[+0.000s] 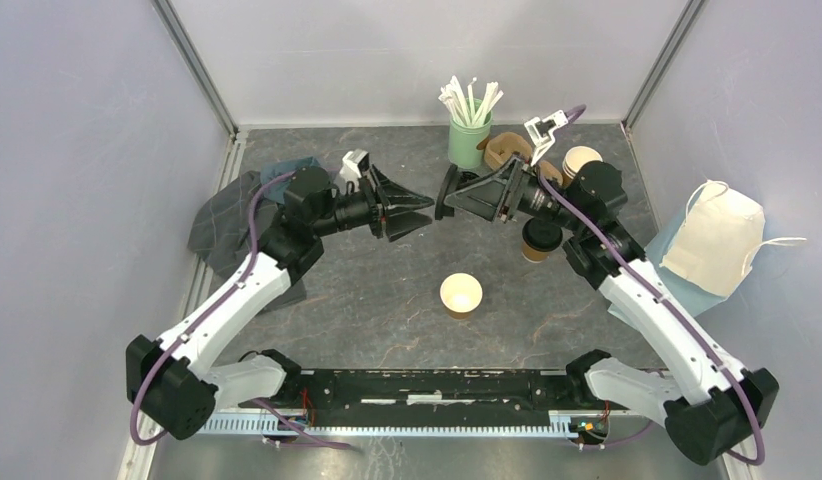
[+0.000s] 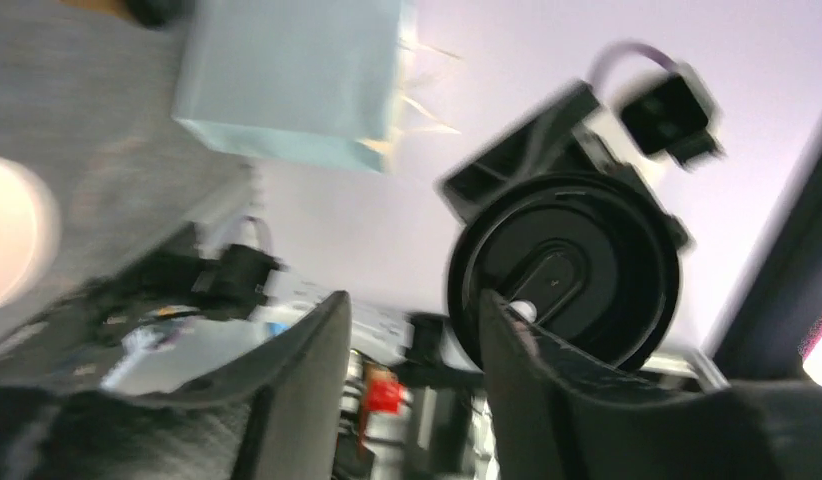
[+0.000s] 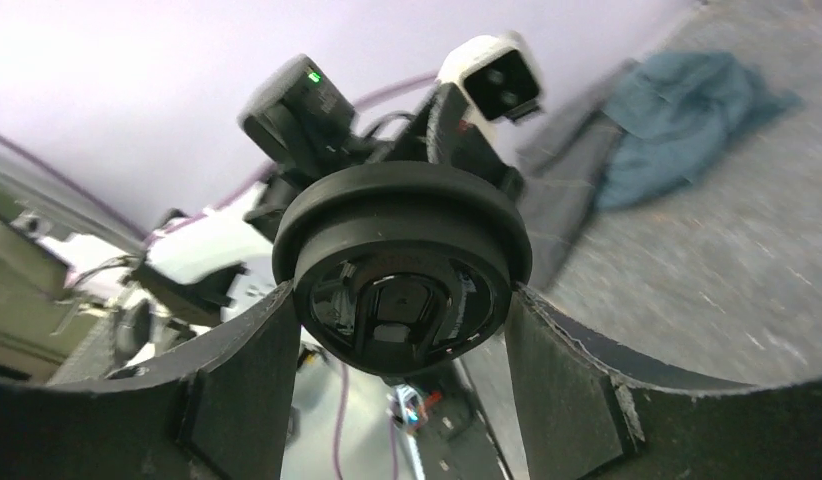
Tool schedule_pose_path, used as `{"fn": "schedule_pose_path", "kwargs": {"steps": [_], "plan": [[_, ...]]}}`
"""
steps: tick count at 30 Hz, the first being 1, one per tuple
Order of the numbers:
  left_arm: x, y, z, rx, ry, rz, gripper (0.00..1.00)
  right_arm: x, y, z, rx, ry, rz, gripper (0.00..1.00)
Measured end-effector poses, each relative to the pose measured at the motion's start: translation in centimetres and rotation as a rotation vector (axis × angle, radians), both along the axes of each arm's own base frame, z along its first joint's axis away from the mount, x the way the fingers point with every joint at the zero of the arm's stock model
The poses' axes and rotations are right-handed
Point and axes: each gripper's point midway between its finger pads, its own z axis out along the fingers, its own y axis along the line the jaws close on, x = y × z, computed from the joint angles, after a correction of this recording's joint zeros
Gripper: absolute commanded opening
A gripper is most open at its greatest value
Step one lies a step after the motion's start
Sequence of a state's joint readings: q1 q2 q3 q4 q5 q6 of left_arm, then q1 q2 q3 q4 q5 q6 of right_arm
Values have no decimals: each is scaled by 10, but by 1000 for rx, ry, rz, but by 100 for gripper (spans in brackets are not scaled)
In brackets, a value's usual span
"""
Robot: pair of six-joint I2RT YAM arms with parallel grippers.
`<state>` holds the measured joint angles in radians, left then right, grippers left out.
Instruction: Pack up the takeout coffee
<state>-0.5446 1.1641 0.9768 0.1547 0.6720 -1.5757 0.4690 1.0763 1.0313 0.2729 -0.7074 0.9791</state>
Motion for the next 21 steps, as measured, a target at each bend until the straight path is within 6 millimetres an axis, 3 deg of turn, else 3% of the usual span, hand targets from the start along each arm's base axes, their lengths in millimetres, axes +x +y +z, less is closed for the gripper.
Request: {"fn": "schedule_pose_path", "kwargs": {"steps": [3, 7, 10, 13, 17, 21], "plan": [[8, 20, -39, 163, 58, 94, 76, 7, -16, -32, -176, -2, -103, 60], [10, 47, -89, 406, 101, 169, 84, 21, -55, -95, -535, 22, -265, 62], [4, 60, -108, 530, 92, 163, 87, 13, -86, -149, -813, 94, -285, 63], [-1, 67, -120, 599, 78, 152, 87, -3, -102, -192, -1024, 178, -237, 63], [-3, 72, -135, 644, 69, 145, 88, -37, -95, -236, -1271, 237, -63, 65], [-9, 76, -161, 674, 108, 134, 88, -46, -83, -250, -1457, 237, 28, 67]]}}
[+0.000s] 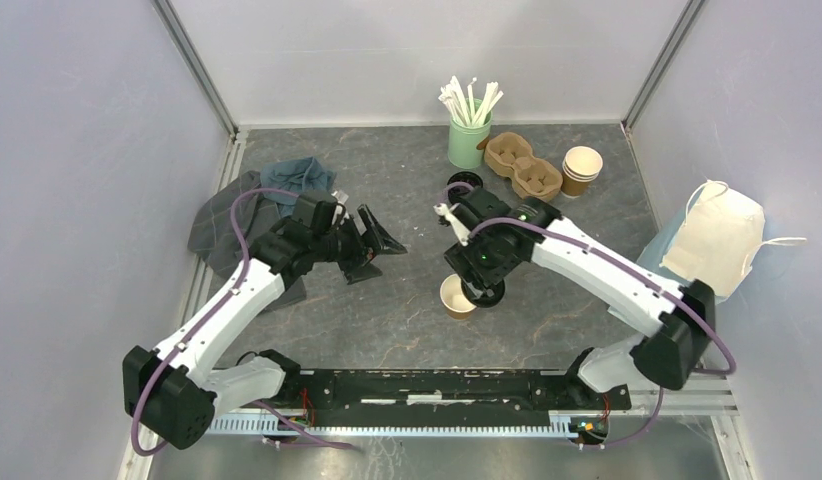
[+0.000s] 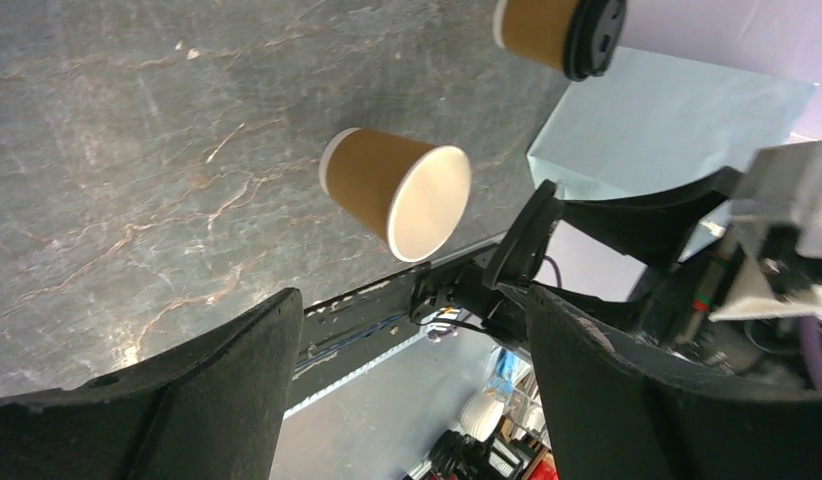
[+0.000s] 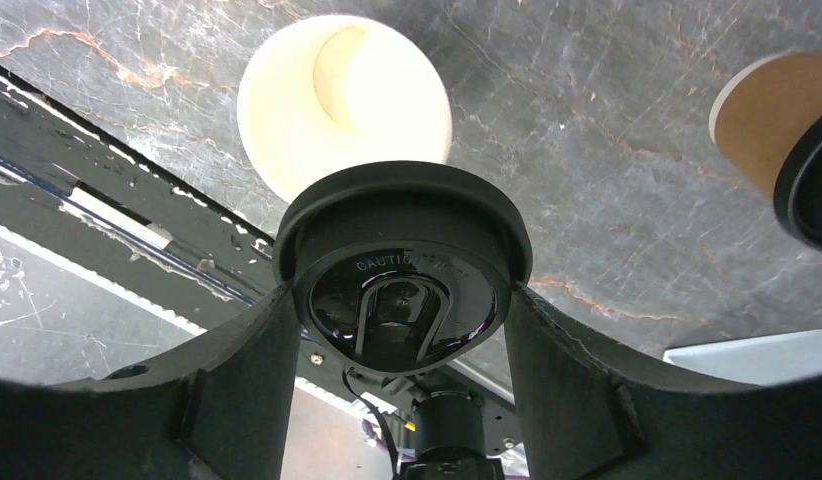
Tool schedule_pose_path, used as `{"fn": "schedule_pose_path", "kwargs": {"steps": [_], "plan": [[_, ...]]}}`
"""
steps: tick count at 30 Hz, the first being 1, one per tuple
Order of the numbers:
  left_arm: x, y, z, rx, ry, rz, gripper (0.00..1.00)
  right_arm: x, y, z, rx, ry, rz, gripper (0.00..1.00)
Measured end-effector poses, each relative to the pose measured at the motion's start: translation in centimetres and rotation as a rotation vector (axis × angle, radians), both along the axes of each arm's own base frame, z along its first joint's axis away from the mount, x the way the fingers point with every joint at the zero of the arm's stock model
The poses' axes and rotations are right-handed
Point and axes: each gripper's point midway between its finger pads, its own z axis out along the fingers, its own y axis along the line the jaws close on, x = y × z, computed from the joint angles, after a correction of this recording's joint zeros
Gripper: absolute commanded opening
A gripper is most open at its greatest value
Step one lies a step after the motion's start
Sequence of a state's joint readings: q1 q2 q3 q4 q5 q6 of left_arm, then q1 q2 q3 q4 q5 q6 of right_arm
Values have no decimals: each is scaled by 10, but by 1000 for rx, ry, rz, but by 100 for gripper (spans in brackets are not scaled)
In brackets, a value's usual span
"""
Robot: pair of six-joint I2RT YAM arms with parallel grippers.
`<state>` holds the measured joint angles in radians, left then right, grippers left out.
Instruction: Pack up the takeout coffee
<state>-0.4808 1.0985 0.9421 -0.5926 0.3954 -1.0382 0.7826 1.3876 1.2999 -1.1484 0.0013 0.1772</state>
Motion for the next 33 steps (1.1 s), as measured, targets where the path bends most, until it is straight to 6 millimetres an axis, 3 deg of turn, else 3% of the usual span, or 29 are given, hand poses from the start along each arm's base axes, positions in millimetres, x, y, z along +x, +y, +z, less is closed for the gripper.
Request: {"fn": "schedule_pose_path", "kwargs": {"steps": [6, 11, 19, 33], "plan": [[2, 5, -19, 50, 7, 7, 88, 10, 28, 2, -65, 8, 47, 69], [9, 16, -28, 137, -35, 9, 89, 17, 43, -10, -85, 48, 55, 70], [14, 34, -38, 264, -75, 15, 89, 19, 48, -33, -136, 112, 62, 71], [15, 44, -45, 362, -88, -34, 90, 16, 52, -38, -120, 136, 58, 71]]}}
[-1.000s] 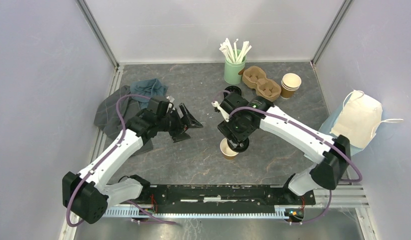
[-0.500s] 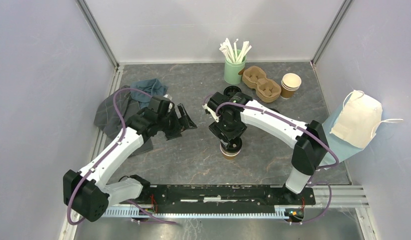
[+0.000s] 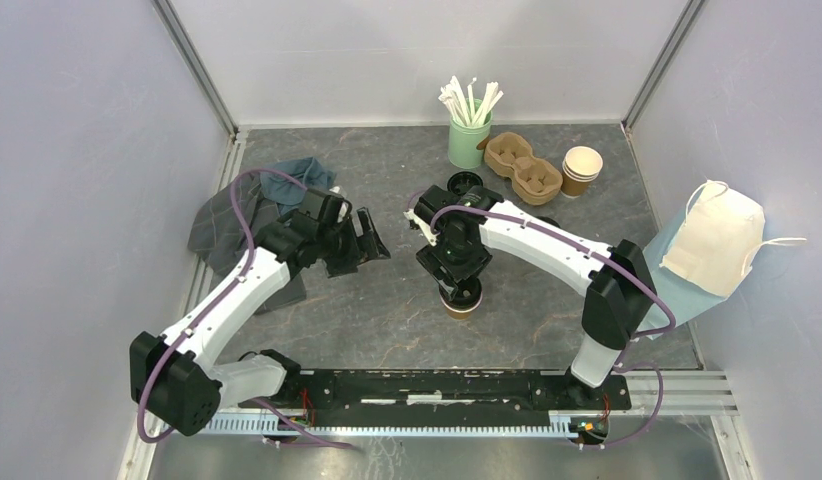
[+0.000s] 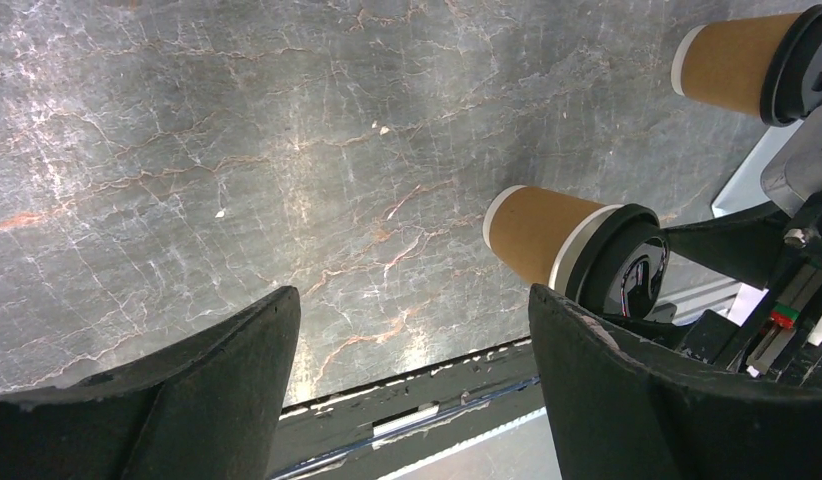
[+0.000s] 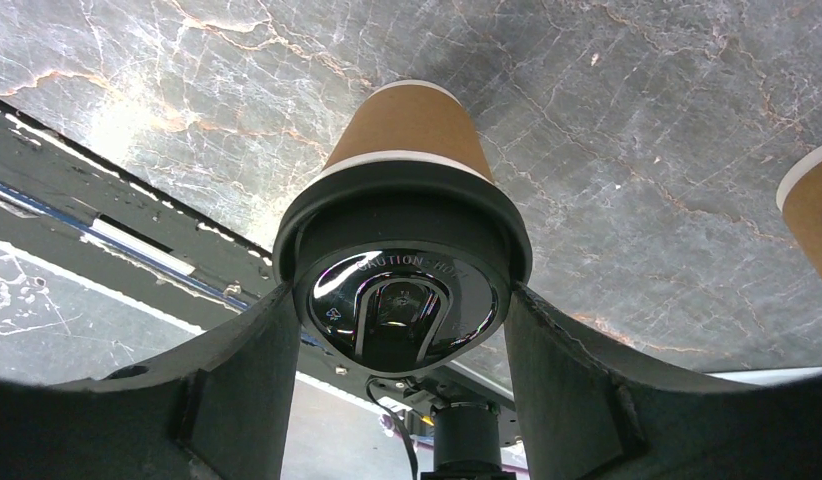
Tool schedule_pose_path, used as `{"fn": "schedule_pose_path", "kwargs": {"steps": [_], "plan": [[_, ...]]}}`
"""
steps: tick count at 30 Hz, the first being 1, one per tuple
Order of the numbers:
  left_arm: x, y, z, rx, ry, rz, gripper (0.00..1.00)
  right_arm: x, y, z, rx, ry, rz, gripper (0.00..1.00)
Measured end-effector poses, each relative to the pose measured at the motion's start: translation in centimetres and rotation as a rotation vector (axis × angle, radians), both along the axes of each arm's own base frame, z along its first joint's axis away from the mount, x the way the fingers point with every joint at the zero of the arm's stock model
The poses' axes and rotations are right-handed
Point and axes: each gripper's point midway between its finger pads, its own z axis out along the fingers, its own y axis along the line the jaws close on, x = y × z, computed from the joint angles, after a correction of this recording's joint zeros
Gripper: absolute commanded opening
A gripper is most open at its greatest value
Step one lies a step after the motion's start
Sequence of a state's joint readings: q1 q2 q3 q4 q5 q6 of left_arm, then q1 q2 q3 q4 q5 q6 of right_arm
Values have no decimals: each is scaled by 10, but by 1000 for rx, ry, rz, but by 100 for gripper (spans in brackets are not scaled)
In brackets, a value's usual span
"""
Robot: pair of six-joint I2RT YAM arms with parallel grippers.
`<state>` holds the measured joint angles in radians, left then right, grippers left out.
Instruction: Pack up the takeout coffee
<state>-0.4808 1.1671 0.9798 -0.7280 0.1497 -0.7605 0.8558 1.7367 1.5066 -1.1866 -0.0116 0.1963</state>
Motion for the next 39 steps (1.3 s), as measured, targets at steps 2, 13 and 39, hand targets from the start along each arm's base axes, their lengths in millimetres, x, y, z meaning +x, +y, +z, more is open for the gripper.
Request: {"fn": "schedule_pose_path", "kwargs": {"steps": [2, 13, 39], "plan": [[1, 0, 0, 2, 0, -2, 90, 0, 1, 0, 6, 3, 0, 71], [4, -1, 5, 7, -14, -17, 91, -3, -1, -4, -4, 13, -3, 72], [0, 1, 8, 17, 2, -19, 95, 5, 6, 12, 37, -13, -33, 91]]}}
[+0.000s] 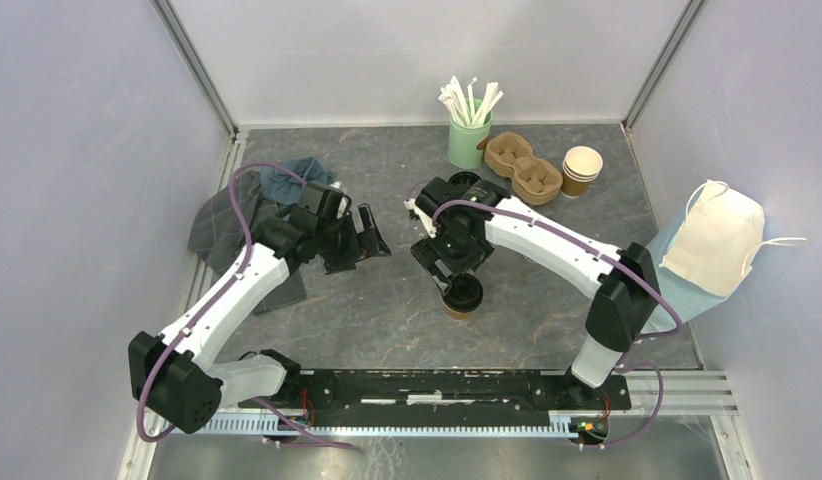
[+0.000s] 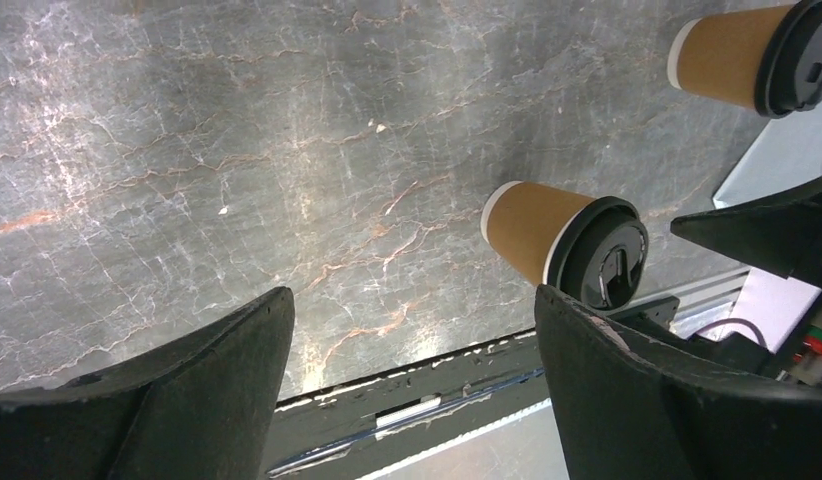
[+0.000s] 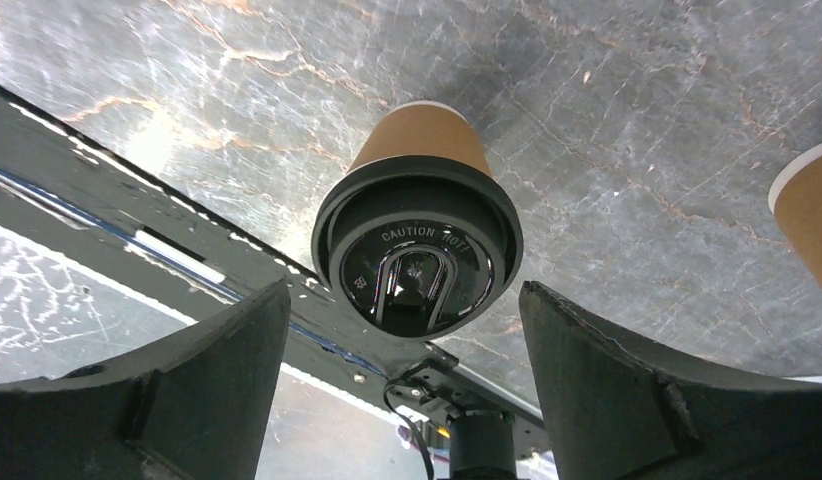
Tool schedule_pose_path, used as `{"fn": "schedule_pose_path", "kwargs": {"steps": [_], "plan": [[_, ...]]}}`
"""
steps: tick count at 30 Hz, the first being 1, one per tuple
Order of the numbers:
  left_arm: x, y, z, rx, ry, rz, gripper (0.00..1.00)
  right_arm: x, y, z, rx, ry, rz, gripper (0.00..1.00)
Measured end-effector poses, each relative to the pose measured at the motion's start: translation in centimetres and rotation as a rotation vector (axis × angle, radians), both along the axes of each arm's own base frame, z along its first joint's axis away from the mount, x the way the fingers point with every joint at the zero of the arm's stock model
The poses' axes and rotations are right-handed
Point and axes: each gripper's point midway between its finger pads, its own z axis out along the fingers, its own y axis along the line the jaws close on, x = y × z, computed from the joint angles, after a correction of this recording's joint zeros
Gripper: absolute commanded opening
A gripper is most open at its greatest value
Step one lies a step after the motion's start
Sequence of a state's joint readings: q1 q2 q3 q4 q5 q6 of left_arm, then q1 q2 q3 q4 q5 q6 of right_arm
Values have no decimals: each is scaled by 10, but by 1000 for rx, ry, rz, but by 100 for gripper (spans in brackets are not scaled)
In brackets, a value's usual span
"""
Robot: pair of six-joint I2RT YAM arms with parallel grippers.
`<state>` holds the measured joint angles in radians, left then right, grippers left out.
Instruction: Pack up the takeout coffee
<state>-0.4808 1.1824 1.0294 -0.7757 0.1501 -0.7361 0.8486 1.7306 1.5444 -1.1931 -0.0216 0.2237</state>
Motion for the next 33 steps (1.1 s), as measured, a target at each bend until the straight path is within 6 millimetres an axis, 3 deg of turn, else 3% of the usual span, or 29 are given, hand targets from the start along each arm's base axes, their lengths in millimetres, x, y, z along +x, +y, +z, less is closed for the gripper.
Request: {"fn": "schedule_pose_path", "kwargs": {"steps": [3, 6, 10, 11, 18, 22, 26, 33], "plan": [[1, -3, 7, -13, -9, -7, 93, 4, -1, 16, 63, -20, -25, 91], [1, -10, 13, -47, -3, -33, 86, 10, -26, 29, 175, -49, -109, 88], [-2, -37, 11, -172, 49, -115, 74, 8, -73, 21, 321, -43, -259, 89], [-4, -45, 8, -210, 69, -132, 73, 5, -76, 15, 352, -27, -271, 89], [-30, -88, -31, -358, 253, -218, 67, -19, -58, -32, 563, 138, -277, 86], [-40, -108, -38, -389, 288, -266, 67, -9, -53, -27, 645, 126, -275, 86], [-48, -126, -42, -407, 302, -309, 59, 1, -48, -18, 709, 97, -255, 87], [-49, -130, -50, -398, 323, -303, 49, 2, -45, -13, 743, 94, -235, 80]]}}
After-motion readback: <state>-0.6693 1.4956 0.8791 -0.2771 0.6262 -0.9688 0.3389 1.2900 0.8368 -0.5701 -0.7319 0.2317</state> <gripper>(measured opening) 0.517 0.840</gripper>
